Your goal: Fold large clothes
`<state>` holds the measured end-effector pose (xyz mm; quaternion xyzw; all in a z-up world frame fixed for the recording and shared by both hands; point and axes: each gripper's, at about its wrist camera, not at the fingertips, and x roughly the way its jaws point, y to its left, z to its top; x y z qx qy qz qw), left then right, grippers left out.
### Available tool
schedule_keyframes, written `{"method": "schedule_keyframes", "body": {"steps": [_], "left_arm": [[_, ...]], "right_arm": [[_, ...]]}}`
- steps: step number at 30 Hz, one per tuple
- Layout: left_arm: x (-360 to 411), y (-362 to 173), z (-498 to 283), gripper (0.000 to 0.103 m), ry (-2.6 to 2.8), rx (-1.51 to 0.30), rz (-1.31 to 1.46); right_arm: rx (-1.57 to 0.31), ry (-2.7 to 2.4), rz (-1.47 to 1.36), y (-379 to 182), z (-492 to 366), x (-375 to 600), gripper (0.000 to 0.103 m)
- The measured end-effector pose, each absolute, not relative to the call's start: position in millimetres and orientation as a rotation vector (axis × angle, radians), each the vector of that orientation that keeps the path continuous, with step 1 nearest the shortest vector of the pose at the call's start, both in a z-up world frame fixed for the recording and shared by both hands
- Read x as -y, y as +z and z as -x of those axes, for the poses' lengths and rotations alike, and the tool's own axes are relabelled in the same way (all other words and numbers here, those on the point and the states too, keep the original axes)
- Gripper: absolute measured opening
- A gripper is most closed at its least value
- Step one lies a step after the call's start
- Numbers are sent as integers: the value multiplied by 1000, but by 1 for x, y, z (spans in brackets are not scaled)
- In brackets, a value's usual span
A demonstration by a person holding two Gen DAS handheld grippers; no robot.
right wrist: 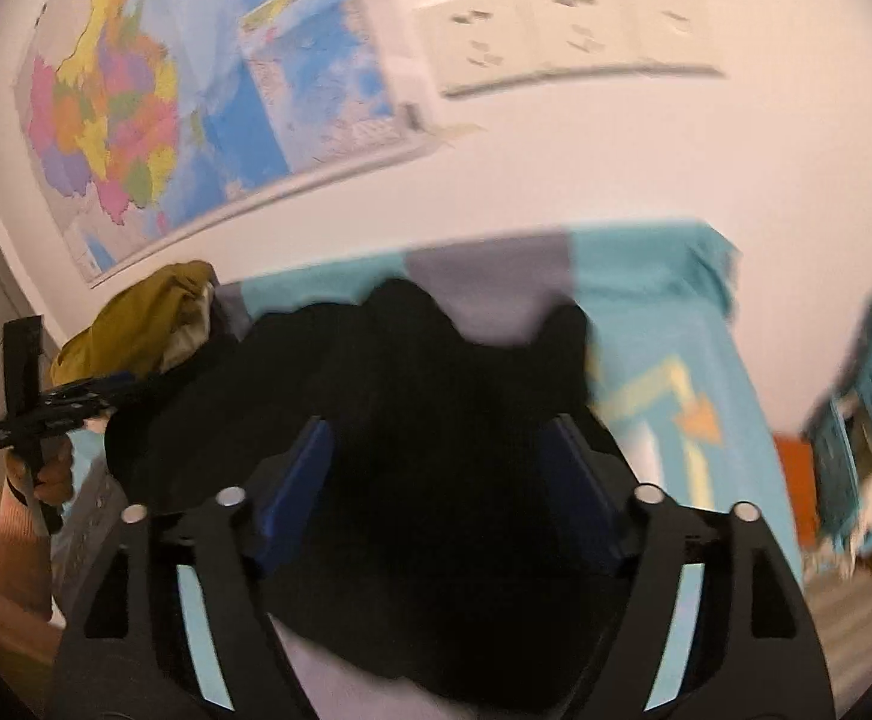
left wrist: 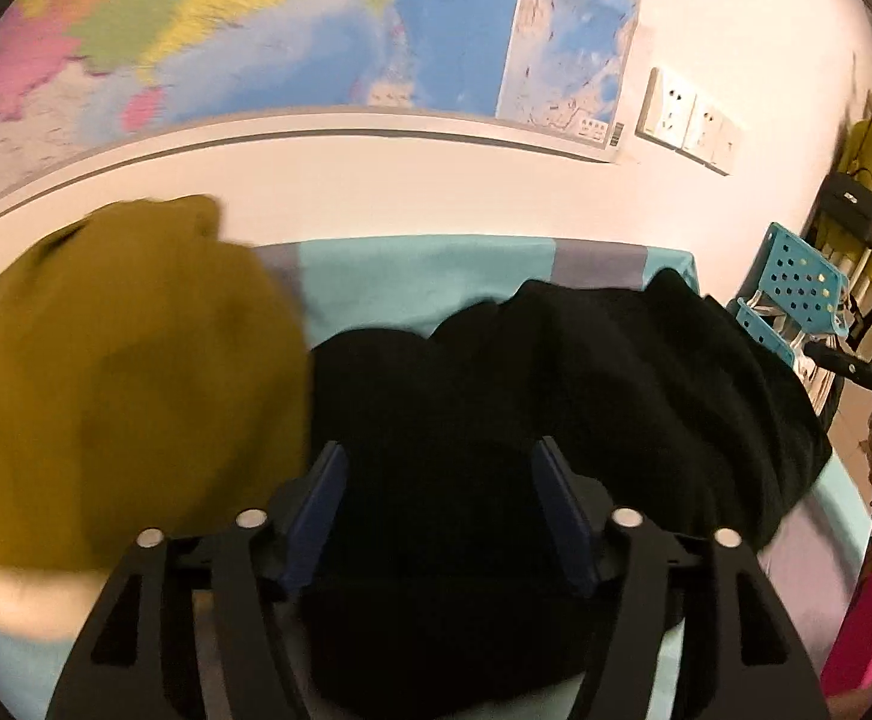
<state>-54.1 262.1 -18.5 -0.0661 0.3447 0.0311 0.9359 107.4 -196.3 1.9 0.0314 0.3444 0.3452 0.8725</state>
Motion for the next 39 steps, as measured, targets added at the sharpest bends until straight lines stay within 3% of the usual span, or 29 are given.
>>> {"method": "schedule_keyframes", "body": {"steps": [2, 8, 9, 10, 11, 12, 13, 16, 20, 22, 25, 27, 28, 31, 35, 39], "left_arm": [[-267, -24, 75, 75, 90, -704, 146], [-273, -61, 110, 84, 92, -767, 230], [-268, -65, 105, 84, 78, -762, 230], [-267, -67, 104, 84, 63, -756, 229], [-262, -69, 98, 81, 43, -751, 232], [-258, -72, 93, 74, 30, -756, 237], [-255, -73, 88, 55, 21, -768, 238], [-258, -60, 89, 19, 32, -752, 279], [-277, -34, 116, 17, -33, -709, 415], [-271, -35, 128, 17, -78, -749, 430], [-255, -66, 125, 18, -80, -871, 386], [-255, -77, 120, 26, -61, -885, 389], [-257, -73, 120, 28, -61, -871, 397], [-257, -53, 127, 52, 72, -813, 312], [-254, -22, 138, 56, 55, -698, 278], [-220, -5, 112, 62, -16, -676, 165]], "right_arm": [[-747, 710, -82, -17, -94, 220, 83], [-806, 722, -82, -62, -75, 231, 85], [-797, 727, -73, -64, -77, 226, 83], [-814, 735, -77, -66, -80, 223, 70], [-821, 744, -91, -67, -84, 221, 51], [-796, 778, -96, -62, -85, 218, 37], [-774, 787, -87, -57, -84, 217, 23], [-692, 770, -123, -27, -75, 234, 15], [-589, 745, -163, 14, -49, 271, 5], [-596, 723, -208, 13, -43, 289, 5], [-774, 640, -218, -34, -57, 297, 6], [-891, 592, -207, -67, -67, 295, 15], [-883, 578, -217, -68, -66, 297, 28], [-824, 526, -201, -45, -58, 305, 52], [-680, 550, -146, -3, -40, 299, 54], [-659, 630, -13, 13, -53, 248, 54]]}}
